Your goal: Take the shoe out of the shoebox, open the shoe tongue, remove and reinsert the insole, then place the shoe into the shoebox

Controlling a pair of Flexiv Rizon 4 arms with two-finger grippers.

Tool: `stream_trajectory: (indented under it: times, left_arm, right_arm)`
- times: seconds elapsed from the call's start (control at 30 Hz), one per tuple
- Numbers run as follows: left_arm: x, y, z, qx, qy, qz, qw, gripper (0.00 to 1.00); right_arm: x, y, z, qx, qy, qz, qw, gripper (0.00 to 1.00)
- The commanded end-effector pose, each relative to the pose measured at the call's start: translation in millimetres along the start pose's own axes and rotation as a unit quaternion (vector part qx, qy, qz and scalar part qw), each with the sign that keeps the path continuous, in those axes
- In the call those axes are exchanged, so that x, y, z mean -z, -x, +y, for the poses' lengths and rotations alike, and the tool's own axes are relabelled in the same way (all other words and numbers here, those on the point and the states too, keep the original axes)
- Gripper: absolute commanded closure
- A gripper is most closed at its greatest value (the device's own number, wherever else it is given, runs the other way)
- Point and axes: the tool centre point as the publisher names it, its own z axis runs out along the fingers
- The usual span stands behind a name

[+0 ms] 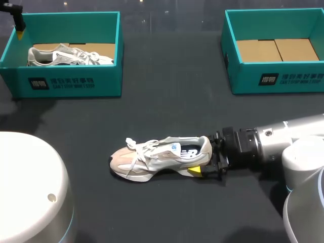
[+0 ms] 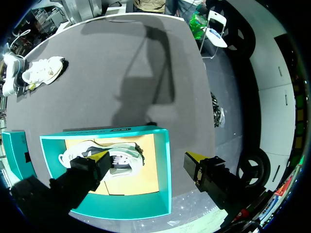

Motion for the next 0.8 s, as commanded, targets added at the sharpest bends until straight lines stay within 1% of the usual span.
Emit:
stream_trajectory:
  times: [0.03, 0.07, 0.1, 0.13, 0.2, 0.23, 0.3, 0.37, 0.4, 0.43, 0.47, 0.5, 0.8]
  left_arm:
    - [0, -0.4, -1, 0.000, 0.001, 0.001, 1.000, 0.00]
    - [0, -0.4, -1, 0.000, 0.001, 0.001, 1.000, 0.00]
    - [4, 4.8, -10, 0.008, 0.013, 0.001, 1.000, 0.00]
    - [7, 8.2, -18, 0.025, 0.021, -0.011, 0.999, 0.00]
    - [11, 18.9, -30, 0.090, -0.004, -0.017, 0.996, 0.00]
    - [12, 24.4, -34, 0.139, -0.015, -0.020, 0.990, 0.00]
    - [12, 34.8, -43, 0.214, -0.059, -0.020, 0.975, 0.00]
    - [10, 45.0, -59, 0.282, -0.065, -0.021, 0.957, 0.00]
    - [10, 49.8, -65, 0.323, -0.083, -0.014, 0.943, 0.00]
    - [9, 55.0, -70, 0.386, -0.105, 0.006, 0.917, 0.00]
    - [7, 59.8, -75, 0.431, -0.119, 0.019, 0.894, 0.00]
    - [8, 62.3, -80, 0.451, -0.112, 0.006, 0.885, 0.00]
    - [8, 62.3, -80, 0.451, -0.112, 0.006, 0.885, 0.00]
  right_arm:
    - [-3, 0.9, -0.7, 0.000, -0.001, 0.001, 1.000, 1.00]
    - [-3, 0.9, -0.7, 0.000, -0.001, 0.001, 1.000, 1.00]
    - [-3, 0.9, -0.7, 0.000, -0.001, 0.001, 1.000, 1.00]
    - [-3, 0.9, -0.7, 0.000, -0.001, 0.001, 1.000, 1.00]
    - [-3, 0.9, -0.7, 0.000, -0.001, 0.001, 1.000, 1.00]
    - [-3, 0.9, -0.7, 0.000, -0.001, 0.001, 1.000, 1.00]
    - [-3, 0.9, -0.7, 0.000, -0.001, 0.001, 1.000, 1.00]
    - [-3, 0.9, -0.7, 0.000, -0.001, 0.001, 1.000, 1.00]
    - [-3, 0.9, -0.7, 0.000, -0.001, 0.001, 1.000, 1.00]
    - [-3, 0.9, -0.7, 0.000, -0.001, 0.001, 1.000, 1.00]
    - [-3, 0.9, -0.7, 0.000, -0.001, 0.001, 1.000, 1.00]
    - [-3, 0.9, -0.7, 0.000, -0.001, 0.001, 1.000, 1.00]
    - [-3, 0.9, -0.7, 0.000, -0.001, 0.001, 1.000, 1.00]
